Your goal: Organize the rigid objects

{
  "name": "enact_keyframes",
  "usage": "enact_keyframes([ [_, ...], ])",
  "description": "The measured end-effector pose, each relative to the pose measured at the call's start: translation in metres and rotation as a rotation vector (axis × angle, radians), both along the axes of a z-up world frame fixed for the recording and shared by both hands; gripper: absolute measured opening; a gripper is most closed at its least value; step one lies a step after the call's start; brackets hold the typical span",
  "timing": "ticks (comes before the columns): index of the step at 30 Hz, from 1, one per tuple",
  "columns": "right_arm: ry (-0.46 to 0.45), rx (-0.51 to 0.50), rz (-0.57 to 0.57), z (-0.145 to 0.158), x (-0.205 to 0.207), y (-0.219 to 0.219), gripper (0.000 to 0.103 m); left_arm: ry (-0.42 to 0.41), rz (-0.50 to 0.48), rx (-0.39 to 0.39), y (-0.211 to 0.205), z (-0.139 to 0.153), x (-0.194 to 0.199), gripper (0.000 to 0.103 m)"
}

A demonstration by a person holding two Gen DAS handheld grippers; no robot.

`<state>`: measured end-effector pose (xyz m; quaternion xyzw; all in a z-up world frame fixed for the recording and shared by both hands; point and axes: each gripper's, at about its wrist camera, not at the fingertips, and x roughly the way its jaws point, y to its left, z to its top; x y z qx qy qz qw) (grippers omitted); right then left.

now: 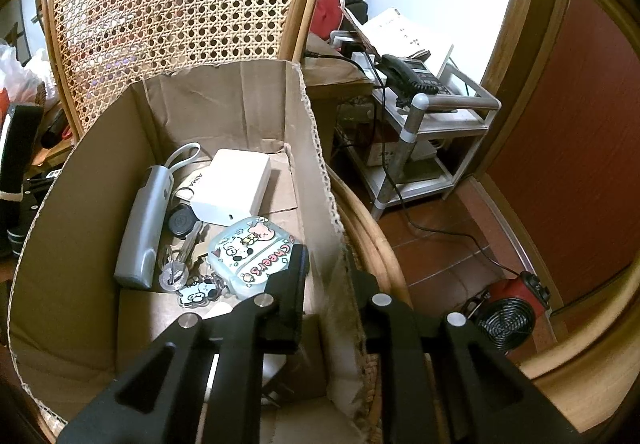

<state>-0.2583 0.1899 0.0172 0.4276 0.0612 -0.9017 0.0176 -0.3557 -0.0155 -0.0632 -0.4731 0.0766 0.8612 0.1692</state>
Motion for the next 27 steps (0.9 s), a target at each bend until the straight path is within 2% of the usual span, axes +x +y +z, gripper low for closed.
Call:
enact_keyframes([
  [5,-0.003,0.000,0.002,-0.001,0.000,-0.001,0.019,-0.015,-0.063,-0.007,0.001,0.005,0.033,0.024],
  [10,-0.005,0.001,0.002,-0.002,0.001,0.000,0.020,-0.051,-0.089,0.015,-0.025,0.009,0.080,0.013],
  [14,-0.006,0.002,0.000,-0.002,0.001,-0.001,0.020,-0.057,-0.086,-0.001,-0.029,0.013,0.109,0.015],
  [16,-0.006,0.001,0.000,-0.001,0.001,0.000,0.020,-0.056,-0.078,-0.013,-0.028,0.012,0.109,0.025],
  [17,-0.006,0.001,-0.001,-0.002,0.000,0.000,0.020,-0.058,-0.060,-0.027,-0.027,0.011,0.102,0.044],
  [18,-0.006,0.001,-0.002,-0.002,0.001,0.001,0.020,-0.053,-0.042,-0.033,-0.027,0.009,0.099,0.072],
  [19,-0.006,0.001,-0.003,-0.002,0.001,0.001,0.020,-0.042,-0.012,-0.042,-0.027,0.008,0.089,0.083],
  [22,-0.006,0.000,-0.001,-0.002,0.001,0.002,0.020,-0.031,0.010,-0.026,-0.018,0.004,0.059,0.086],
  [25,-0.006,0.000,0.001,-0.002,0.001,0.001,0.020,-0.050,-0.015,-0.062,0.005,-0.010,0.022,0.086],
  [27,-0.007,-0.003,0.004,-0.002,0.001,0.002,0.020,-0.059,-0.030,-0.019,0.011,-0.014,0.013,0.083],
])
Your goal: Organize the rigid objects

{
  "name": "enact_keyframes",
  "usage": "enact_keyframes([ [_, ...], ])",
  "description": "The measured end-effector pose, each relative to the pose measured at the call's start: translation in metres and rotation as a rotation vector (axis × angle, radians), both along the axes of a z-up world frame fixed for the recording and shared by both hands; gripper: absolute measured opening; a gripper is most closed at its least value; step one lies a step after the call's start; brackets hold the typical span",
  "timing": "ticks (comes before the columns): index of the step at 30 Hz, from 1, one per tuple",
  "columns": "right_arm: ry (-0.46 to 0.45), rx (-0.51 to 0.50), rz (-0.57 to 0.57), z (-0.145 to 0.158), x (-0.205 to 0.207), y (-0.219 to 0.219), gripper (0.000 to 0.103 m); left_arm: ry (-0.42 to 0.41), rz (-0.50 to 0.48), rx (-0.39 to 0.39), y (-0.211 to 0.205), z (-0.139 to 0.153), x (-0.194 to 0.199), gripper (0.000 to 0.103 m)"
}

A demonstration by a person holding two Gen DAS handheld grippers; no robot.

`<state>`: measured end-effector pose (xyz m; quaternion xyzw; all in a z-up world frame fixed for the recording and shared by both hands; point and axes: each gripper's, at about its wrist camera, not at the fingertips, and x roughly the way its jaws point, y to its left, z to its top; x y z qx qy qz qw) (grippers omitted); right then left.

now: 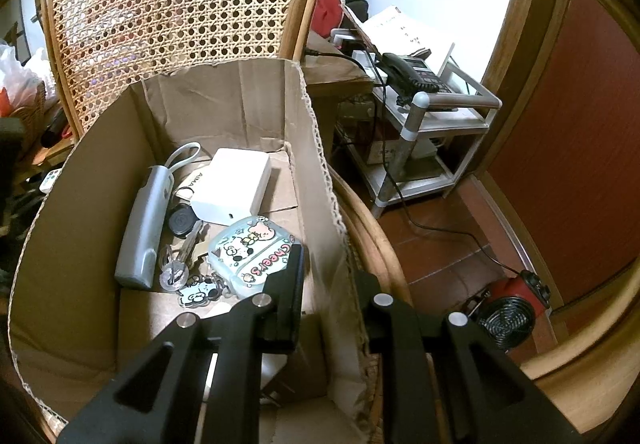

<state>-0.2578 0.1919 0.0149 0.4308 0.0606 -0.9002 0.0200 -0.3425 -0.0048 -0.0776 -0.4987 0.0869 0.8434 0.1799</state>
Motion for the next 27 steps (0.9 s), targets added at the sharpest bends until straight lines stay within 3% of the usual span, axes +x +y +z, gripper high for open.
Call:
enact_keyframes([
  [1,-0.002,-0.005,0.000,0.000,0.000,0.000,0.022,0.012,-0.001,0.006,0.001,0.002,-0.006,0.076],
  [2,-0.004,-0.009,0.004,0.000,0.000,0.000,0.023,0.017,0.000,0.010,0.001,0.003,-0.009,0.048],
  [3,-0.004,-0.008,0.007,0.000,0.000,-0.001,0.023,0.014,0.001,0.016,0.002,0.006,-0.013,0.035],
  [9,-0.006,-0.009,0.012,0.000,0.001,-0.001,0.023,-0.017,-0.034,0.066,0.004,0.018,-0.009,0.035],
  [15,-0.002,-0.009,0.002,0.000,0.001,0.000,0.017,0.014,-0.021,0.118,-0.011,0.045,-0.003,0.034],
  [27,0.001,-0.011,-0.001,0.001,0.002,0.001,0.017,0.117,0.003,0.284,-0.033,0.111,0.008,0.034],
])
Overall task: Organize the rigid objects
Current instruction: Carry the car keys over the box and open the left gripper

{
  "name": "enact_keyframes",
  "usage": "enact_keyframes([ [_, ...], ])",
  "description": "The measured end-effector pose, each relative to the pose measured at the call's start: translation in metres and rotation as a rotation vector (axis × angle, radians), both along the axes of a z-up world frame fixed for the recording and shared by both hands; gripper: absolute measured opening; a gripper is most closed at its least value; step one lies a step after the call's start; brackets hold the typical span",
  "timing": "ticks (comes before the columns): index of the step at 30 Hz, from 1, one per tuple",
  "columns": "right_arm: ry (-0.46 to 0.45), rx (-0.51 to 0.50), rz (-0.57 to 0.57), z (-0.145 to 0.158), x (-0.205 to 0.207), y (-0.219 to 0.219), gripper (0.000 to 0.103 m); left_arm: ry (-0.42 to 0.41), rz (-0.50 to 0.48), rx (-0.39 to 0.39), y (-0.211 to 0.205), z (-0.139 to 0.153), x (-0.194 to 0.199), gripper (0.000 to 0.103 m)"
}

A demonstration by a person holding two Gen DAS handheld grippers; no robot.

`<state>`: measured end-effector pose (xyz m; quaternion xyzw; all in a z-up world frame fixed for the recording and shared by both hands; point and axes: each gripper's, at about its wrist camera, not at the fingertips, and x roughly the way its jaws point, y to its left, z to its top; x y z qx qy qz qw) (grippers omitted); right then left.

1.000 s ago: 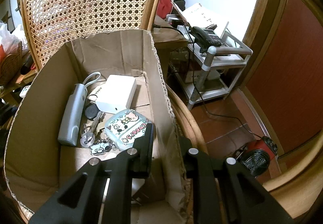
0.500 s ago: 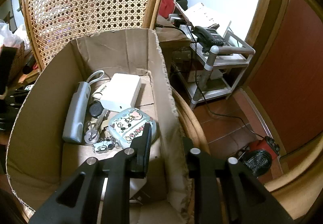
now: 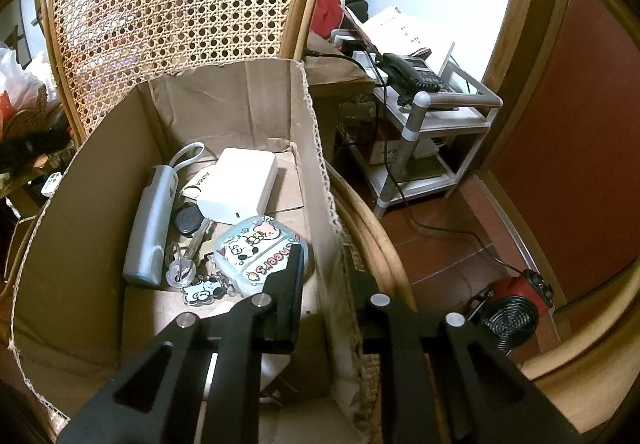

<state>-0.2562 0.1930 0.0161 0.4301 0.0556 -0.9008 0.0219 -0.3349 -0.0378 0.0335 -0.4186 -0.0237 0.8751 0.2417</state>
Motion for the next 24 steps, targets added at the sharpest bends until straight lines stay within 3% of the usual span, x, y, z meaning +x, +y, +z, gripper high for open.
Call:
enact_keyframes([
  [6,0.001,-0.001,0.000,0.000,0.000,0.000,0.017,0.066,-0.055,0.109,0.020,0.052,0.023,0.034],
  [12,0.001,-0.002,0.000,0.000,0.000,0.000,0.017,0.036,-0.170,0.172,0.065,0.054,0.033,0.034],
  [21,0.001,0.000,0.000,0.001,0.001,-0.001,0.017,-0.070,-0.235,0.031,0.119,-0.004,0.034,0.035],
  [23,0.003,0.004,0.000,0.001,0.001,-0.002,0.017,-0.024,-0.238,-0.040,0.127,-0.012,0.040,0.035],
  [24,0.002,0.002,-0.001,0.002,0.001,-0.001,0.017,-0.009,-0.245,-0.061,0.130,-0.013,0.042,0.042],
])
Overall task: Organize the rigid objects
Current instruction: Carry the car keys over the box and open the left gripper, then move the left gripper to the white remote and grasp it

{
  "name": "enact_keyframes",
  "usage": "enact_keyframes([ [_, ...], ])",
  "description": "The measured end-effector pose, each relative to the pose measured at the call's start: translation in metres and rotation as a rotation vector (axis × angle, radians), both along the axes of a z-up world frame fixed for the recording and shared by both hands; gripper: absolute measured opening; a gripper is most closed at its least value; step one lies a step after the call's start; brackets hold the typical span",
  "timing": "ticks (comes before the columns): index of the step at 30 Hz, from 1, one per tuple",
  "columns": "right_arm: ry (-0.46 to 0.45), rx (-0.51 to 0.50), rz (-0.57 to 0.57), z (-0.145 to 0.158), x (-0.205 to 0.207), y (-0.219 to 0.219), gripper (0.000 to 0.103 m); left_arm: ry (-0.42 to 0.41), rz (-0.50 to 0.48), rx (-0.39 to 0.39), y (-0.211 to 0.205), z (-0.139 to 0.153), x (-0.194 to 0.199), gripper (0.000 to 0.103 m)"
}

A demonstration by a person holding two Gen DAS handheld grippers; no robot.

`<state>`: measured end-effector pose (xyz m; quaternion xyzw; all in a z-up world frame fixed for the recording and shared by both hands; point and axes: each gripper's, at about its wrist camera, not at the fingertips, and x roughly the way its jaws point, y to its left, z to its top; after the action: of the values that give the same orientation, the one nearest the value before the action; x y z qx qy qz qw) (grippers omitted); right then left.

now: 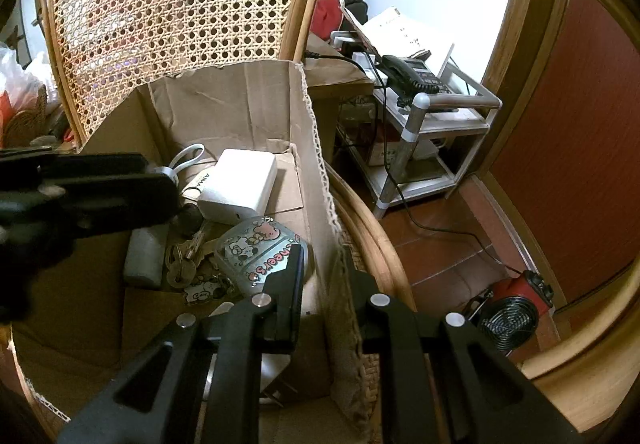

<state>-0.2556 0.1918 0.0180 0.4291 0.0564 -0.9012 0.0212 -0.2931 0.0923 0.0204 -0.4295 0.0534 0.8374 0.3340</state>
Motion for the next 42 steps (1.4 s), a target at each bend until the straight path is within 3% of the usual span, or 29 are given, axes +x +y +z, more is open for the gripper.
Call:
enact_keyframes([
  [1,-0.001,0.000,0.001,0.000,0.000,0.000,0.017,0.006,-0.022,-0.019,0.005,0.000,0.003,0.048],
  [2,0.002,-0.001,0.002,0.001,-0.001,0.000,0.017,0.011,-0.042,-0.024,0.009,0.000,0.006,0.065],
  [5,0.001,0.001,0.004,0.000,-0.003,0.000,0.018,0.045,-0.001,-0.060,0.010,-0.005,0.009,0.079],
  [10,0.003,-0.003,0.001,-0.001,-0.001,0.001,0.018,0.046,0.014,-0.039,0.006,0.000,0.005,0.082],
  [18,0.001,-0.005,0.001,-0.002,-0.001,0.003,0.018,0.030,0.104,0.085,-0.035,0.024,-0.003,0.088],
  [23,0.002,-0.005,0.004,-0.002,-0.001,0.003,0.018,0.088,0.186,0.057,-0.072,0.032,-0.014,0.089],
  [27,0.003,-0.006,0.001,-0.002,0.000,0.004,0.018,0.094,0.290,-0.028,-0.102,0.016,-0.029,0.090],
  [31,0.002,-0.006,0.006,-0.002,0.000,0.004,0.018,0.094,0.419,-0.199,-0.133,-0.019,-0.049,0.090],
  [38,0.002,-0.006,0.008,-0.002,0.001,0.005,0.018,0.077,0.433,-0.334,-0.157,-0.059,-0.067,0.090],
  [42,0.002,-0.006,0.009,-0.002,0.001,0.004,0.019,0.028,0.456,-0.355,-0.161,-0.079,-0.083,0.091],
])
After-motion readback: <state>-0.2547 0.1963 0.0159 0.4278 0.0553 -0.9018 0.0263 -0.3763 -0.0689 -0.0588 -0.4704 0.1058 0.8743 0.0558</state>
